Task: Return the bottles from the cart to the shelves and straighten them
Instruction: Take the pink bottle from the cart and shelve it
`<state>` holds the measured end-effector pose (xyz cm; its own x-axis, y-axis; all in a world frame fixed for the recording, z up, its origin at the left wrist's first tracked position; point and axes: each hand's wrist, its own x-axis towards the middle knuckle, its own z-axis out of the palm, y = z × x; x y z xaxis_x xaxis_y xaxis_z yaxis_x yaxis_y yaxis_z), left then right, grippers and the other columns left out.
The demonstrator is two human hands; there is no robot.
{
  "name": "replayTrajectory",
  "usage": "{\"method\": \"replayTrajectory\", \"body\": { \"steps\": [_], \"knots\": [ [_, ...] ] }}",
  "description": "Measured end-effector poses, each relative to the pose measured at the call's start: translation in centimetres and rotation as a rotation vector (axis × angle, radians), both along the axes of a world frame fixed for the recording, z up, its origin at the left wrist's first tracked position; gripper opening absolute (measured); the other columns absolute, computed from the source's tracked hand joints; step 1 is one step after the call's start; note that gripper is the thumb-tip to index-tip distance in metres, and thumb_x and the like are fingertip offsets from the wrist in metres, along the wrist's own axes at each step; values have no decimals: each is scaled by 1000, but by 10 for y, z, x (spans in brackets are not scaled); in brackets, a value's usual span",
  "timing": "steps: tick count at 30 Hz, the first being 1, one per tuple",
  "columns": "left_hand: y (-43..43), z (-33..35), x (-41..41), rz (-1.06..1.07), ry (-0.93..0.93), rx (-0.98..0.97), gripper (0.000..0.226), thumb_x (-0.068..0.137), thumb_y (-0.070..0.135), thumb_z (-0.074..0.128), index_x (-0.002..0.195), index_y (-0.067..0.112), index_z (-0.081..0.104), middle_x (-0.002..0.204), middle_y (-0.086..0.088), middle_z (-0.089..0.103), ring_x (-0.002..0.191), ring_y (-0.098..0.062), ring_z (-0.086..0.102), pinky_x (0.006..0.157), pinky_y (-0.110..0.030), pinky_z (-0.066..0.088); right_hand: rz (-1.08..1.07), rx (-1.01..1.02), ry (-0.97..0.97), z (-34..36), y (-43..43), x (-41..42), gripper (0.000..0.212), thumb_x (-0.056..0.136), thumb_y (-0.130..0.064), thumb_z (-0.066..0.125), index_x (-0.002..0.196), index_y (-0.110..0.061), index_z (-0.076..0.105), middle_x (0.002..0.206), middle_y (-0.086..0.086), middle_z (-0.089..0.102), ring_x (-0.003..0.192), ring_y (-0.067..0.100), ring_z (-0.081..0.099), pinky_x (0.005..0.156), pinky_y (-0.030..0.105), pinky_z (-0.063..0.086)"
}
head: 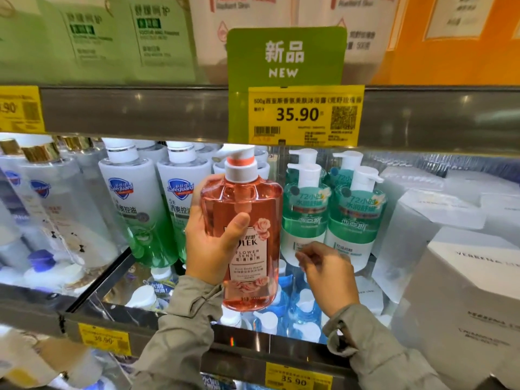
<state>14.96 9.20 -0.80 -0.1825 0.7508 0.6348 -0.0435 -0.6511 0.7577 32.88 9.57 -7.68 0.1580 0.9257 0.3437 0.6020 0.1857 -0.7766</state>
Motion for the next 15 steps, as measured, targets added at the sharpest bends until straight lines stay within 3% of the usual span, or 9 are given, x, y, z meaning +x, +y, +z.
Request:
{"method": "replayTrajectory", "body": {
  "steps": [8, 15],
  "knots": [
    [-3, 2, -1, -34, -37, -42, 90, 49, 75, 73, 119, 26, 46, 97, 21, 69, 92, 0, 66, 75, -13, 50, 55, -58, 125, 0, -4, 3, 24, 88, -22, 66, 69, -36, 59, 74, -7, 70, 75, 14, 67, 75, 37, 55],
    [-8, 5, -1, -74, -41, -27, 86, 48, 69, 78, 117, 29, 46, 100, 17, 69, 92, -2, 66, 76, -15, 51, 120, -91, 226, 12, -24, 4, 19, 81, -9, 72, 93, -21, 65, 83, -2, 69, 83, 11, 65, 73, 18, 53]
  ]
}}
